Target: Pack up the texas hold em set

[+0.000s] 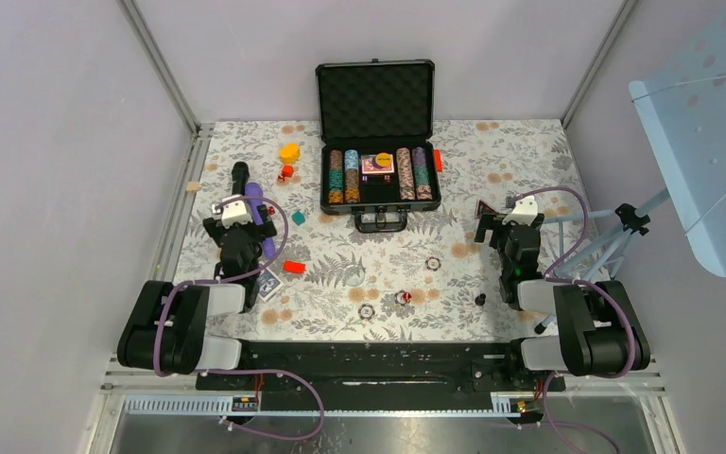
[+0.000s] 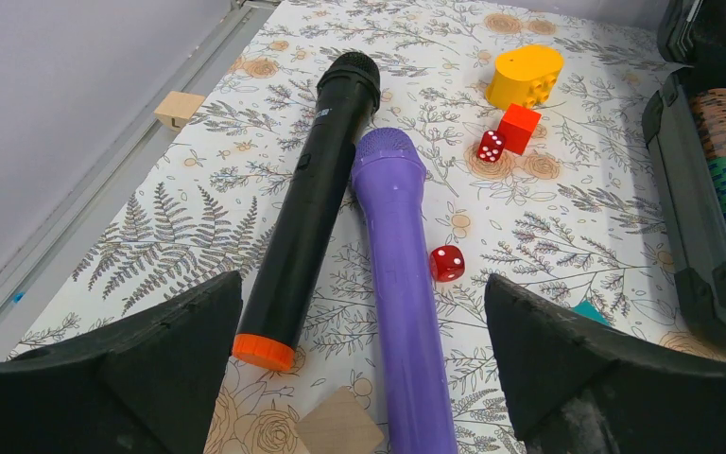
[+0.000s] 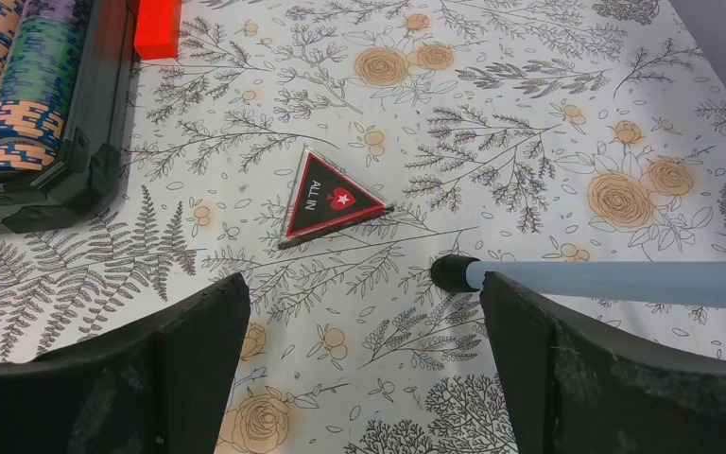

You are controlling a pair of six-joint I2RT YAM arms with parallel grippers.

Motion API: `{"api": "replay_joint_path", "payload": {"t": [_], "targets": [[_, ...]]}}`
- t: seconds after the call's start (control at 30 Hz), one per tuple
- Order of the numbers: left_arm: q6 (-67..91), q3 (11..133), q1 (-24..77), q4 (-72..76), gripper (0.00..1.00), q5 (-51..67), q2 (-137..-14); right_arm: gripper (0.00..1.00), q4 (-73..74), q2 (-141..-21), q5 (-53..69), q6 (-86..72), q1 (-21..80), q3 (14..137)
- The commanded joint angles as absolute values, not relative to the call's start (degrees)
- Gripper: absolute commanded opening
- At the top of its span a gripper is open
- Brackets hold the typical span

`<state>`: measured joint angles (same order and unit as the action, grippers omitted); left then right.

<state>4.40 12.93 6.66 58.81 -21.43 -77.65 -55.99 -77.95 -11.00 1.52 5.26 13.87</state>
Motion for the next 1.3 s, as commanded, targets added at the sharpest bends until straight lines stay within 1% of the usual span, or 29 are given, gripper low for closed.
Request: {"api": "replay_joint_path", "payload": {"t": [0.0,0.43,0.5,0.57,0.7,0.77,0.83,0.9,1.0,1.1,1.2,1.27], "targets": [[4.64,13.12,6.33,62.59,0.99,-20.89,-77.41,0.98,-57.94,-77.86,-11.07,1.93,5.55,14.94],[4.61,13.06,6.33,62.59,0.99,-20.97,-77.36,0.98,-57.57,-77.81,-10.96,1.87,5.54,15.19],[4.12,12.75,6.97,63.04,0.99,-22.83,-76.77,0.98,-57.52,-77.81,-10.94,1.89,5.58,15.19],[2.22,12.50,8.72,61.11,0.99,-23.27,-73.52,0.98,-57.51,-77.86,-10.98,1.92,5.54,15.13],[-3.15,13.21,17.26,53.21,0.99,-32.86,-60.60,0.98,-57.72,-77.85,-10.94,1.92,5.58,15.07],[1.99,15.77,19.02,44.29,0.99,-36.30,-54.62,0.98,-57.67,-77.88,-11.00,1.91,5.54,15.11],[11.26,20.76,19.41,29.33,0.99,-36.79,-49.59,0.98,-57.74,-77.89,-10.95,1.91,5.54,15.07],[19.61,26.61,19.37,15.63,0.99,-37.03,-47.08,0.98,-57.71,-77.87,-11.03,1.93,5.58,15.12],[27.21,35.64,19.34,-2.76,0.99,-34.39,-46.55,0.98,-57.72,-77.82,-11.03,1.93,5.55,15.11],[30.27,43.66,19.33,-17.54,0.99,-30.71,-47.82,0.98,-57.71,-77.89,-10.99,1.86,5.54,15.06],[32.48,50.15,19.24,-30.25,0.99,-29.15,-49.04,0.98,-57.72,-77.91,-11.01,1.89,5.54,15.12],[32.36,52.25,19.03,-35.06,0.99,-29.04,-49.11,0.98,-57.74,-77.85,-11.07,1.93,5.54,15.05]]}}
